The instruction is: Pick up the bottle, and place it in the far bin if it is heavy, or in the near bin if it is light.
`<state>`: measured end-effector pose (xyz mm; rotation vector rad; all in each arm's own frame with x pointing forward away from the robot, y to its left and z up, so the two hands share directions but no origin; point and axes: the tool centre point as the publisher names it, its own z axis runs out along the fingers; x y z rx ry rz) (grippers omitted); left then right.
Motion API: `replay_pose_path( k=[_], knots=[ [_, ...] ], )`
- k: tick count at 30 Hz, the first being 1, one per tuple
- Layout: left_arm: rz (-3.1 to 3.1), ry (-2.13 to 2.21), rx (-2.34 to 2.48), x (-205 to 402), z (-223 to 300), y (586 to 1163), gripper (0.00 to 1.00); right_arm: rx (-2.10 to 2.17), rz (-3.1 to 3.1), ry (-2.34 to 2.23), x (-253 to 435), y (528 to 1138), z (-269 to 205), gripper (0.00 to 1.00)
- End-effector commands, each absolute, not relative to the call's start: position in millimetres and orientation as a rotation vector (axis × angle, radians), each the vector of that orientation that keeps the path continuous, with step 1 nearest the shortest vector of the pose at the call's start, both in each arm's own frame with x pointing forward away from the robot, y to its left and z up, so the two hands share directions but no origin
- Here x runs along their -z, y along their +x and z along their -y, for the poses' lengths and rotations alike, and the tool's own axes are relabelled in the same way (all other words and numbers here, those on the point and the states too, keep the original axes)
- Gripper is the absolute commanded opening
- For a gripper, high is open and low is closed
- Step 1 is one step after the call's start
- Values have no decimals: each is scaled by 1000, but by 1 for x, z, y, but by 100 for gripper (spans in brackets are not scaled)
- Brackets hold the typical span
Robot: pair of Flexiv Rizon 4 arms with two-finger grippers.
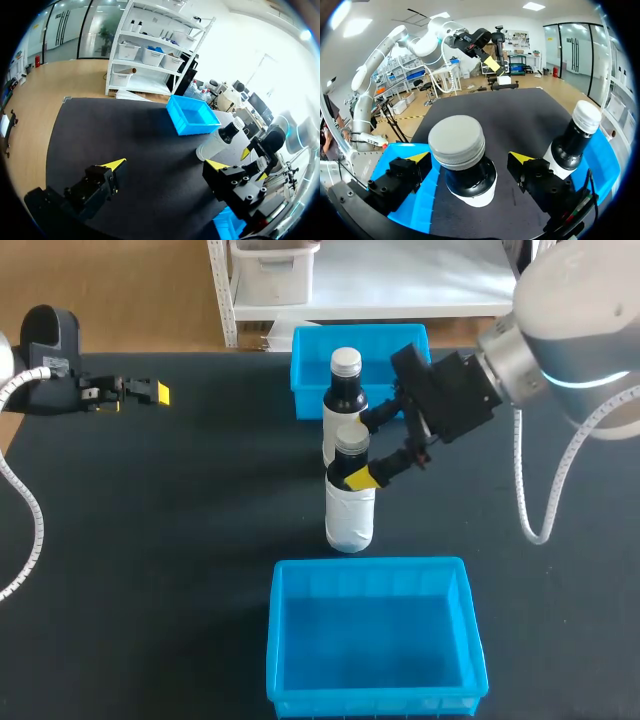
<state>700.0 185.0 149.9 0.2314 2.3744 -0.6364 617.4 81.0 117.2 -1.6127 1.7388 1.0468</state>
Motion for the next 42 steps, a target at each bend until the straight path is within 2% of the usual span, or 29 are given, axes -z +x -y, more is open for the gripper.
replay_pose_path(
  k=[1,22,24,25,26,27,29,31,32,37,42],
  knots=[
    [-2374,231,636,-150,-185,700,100,-1036,-1742,-1610,-114,617,-85,100],
    [-2374,231,636,-150,-185,700,100,-1021,-1736,-1595,-116,617,-89,100],
    [-2374,231,636,-150,-185,700,100,-1020,-1736,-1595,-116,618,-88,94],
    [-2374,231,636,-150,-185,700,100,-1019,-1735,-1594,-116,618,-89,82],
    [-2374,231,636,-150,-185,700,100,-1018,-1734,-1594,-116,618,-89,64],
    [-2374,231,636,-150,-185,700,100,-1018,-1733,-1593,-116,618,-89,56],
    [-2374,231,636,-150,-185,700,100,-1018,-1732,-1593,-116,618,-89,54],
    [-2374,231,636,-150,-185,700,100,-1019,-1730,-1593,-116,619,-89,60],
    [-2374,231,636,-150,-185,700,100,-1019,-1730,-1593,-116,619,-89,60],
    [-2374,231,636,-150,-185,700,100,-1023,-1728,-1595,-115,618,-90,45],
    [-2374,231,636,-150,-185,700,100,-1024,-1725,-1596,-119,615,-88,40]
  ],
)
